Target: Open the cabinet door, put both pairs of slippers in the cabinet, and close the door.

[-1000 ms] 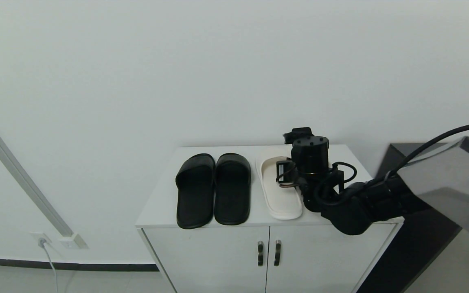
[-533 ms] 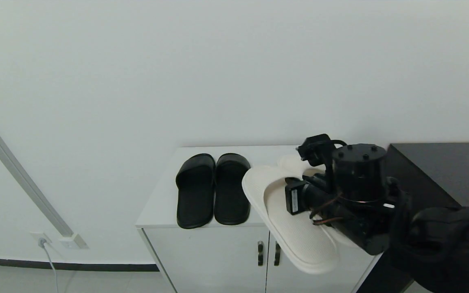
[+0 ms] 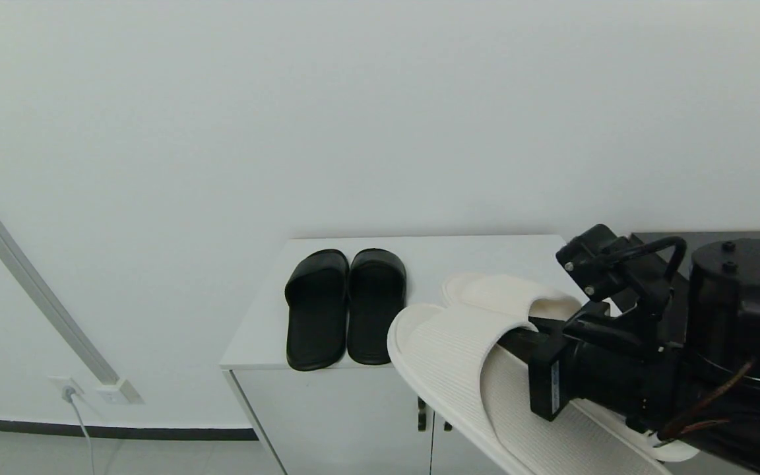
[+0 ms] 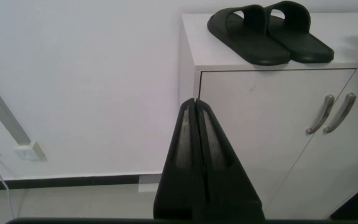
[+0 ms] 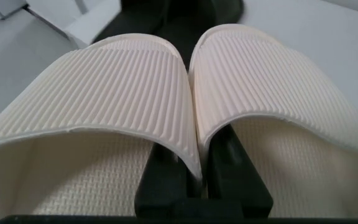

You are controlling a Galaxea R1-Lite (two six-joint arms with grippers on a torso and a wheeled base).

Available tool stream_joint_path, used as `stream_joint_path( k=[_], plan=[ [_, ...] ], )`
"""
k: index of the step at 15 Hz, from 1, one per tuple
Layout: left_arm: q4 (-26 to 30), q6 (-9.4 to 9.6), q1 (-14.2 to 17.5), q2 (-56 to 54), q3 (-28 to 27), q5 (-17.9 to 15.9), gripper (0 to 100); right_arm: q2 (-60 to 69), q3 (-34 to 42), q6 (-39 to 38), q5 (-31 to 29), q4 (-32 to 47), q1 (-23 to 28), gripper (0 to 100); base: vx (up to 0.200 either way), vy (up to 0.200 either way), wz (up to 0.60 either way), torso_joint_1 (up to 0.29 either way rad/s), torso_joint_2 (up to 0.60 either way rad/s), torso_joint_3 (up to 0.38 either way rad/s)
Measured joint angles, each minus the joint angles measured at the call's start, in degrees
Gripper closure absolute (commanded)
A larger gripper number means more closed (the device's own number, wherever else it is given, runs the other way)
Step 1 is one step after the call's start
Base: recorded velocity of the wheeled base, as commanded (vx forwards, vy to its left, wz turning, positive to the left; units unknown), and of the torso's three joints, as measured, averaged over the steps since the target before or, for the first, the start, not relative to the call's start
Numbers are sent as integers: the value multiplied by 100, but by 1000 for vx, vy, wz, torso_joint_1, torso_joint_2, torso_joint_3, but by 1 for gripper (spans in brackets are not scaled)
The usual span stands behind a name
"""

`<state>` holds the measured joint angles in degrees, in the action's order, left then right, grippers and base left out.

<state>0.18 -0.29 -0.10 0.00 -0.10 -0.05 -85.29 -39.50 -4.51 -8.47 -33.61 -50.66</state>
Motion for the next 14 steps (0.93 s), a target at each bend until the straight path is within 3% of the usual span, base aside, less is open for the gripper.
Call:
stream_joint_path(
  k=[6, 11, 14],
  plan=[
    [0, -11, 0, 0, 0, 5, 100, 508, 343, 957, 24, 178, -160, 100, 0, 0, 0, 0, 0, 0],
    [-2, -4, 0, 0, 0, 2, 100, 560, 463, 992, 152, 90, -208, 100, 0, 0, 0, 0, 0, 0],
    [0, -4, 0, 0, 0, 5, 100, 183, 444, 992, 145, -796, -200, 100, -133, 0, 0, 2, 0, 5]
  ],
)
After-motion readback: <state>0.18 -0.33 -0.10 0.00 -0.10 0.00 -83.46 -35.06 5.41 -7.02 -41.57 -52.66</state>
